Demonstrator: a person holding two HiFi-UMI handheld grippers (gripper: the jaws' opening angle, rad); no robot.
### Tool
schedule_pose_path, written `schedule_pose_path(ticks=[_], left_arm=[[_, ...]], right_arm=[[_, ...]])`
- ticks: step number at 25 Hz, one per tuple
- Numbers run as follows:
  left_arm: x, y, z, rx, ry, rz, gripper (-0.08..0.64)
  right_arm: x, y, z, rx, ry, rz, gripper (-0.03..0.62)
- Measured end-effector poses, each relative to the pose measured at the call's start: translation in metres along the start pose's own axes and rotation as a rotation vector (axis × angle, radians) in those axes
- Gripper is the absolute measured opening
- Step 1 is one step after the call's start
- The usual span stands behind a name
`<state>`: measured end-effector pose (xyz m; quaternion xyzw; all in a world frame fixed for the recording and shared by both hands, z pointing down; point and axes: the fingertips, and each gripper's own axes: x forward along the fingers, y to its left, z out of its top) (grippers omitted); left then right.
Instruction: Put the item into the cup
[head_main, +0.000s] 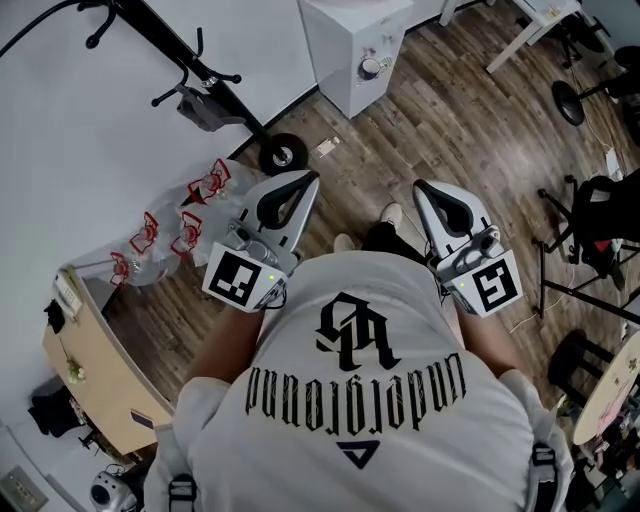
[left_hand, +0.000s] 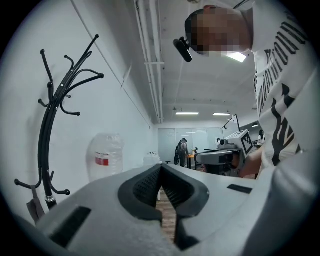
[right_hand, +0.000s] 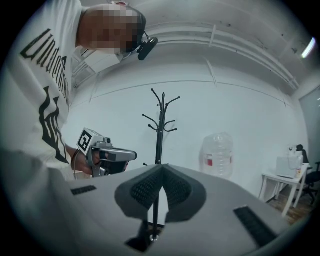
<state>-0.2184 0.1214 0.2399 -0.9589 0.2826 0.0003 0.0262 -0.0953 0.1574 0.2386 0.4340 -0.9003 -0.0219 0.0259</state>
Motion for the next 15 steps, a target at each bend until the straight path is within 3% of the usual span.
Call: schedule_pose_path(ticks=[15], left_arm=[[-0.011,-0.010,0.007,0.012,-0.029,-0.018,0.006]], right_arm=[[-0.004,0.013,0.011,-0.017,-0.011,0.001,0.005]])
